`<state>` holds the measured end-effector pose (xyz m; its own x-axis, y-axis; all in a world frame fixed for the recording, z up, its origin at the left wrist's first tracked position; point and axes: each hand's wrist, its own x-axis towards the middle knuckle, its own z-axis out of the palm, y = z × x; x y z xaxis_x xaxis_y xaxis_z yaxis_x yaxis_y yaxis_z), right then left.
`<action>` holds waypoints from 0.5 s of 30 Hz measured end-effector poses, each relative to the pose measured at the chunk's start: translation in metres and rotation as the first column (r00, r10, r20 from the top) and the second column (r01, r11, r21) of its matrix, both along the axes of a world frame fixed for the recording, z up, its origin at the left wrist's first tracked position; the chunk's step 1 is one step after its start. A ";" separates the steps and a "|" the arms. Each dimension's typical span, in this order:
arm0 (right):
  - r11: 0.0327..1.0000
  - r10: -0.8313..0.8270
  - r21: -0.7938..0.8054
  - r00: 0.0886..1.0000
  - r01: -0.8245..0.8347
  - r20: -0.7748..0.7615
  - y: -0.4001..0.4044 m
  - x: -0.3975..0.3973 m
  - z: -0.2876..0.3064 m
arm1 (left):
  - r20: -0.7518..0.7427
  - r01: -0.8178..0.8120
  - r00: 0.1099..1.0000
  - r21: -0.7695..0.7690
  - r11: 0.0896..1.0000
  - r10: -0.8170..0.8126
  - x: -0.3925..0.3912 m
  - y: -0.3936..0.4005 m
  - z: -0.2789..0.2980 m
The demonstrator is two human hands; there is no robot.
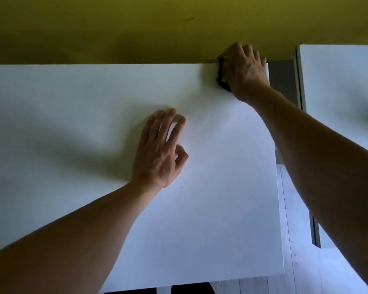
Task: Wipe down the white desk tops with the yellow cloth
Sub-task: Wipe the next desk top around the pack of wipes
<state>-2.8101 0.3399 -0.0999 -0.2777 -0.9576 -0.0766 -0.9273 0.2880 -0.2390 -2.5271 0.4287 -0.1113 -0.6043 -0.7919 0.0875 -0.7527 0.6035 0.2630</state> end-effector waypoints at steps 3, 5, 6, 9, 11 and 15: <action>0.998 -0.056 -0.011 0.998 0.056 -0.003 -0.008 0.018 -0.002 | -0.004 -0.003 1.000 -0.017 1.000 0.003 -0.003 0.000 0.000; 1.000 0.000 0.006 1.000 -0.001 0.007 -0.019 0.056 -0.003 | 0.004 0.001 1.000 -0.015 1.000 -0.001 -0.002 -0.001 0.000; 0.998 0.054 0.010 0.998 -0.054 0.011 -0.027 0.080 -0.003 | 0.004 0.001 1.000 -0.018 1.000 -0.001 -0.002 -0.001 0.000; 0.981 0.193 -0.015 0.981 -0.193 0.027 -0.046 0.146 -0.002 | -0.010 0.008 1.000 -0.016 1.000 -0.009 0.000 0.000 -0.001; 0.969 0.245 -0.016 0.969 -0.245 0.039 -0.054 0.156 0.000 | -0.019 0.015 1.000 -0.032 0.999 -0.016 0.000 -0.003 0.000; 0.990 0.137 0.009 0.990 -0.138 0.022 -0.031 0.085 -0.002 | -0.001 0.001 1.000 -0.031 1.000 -0.001 0.000 -0.003 0.000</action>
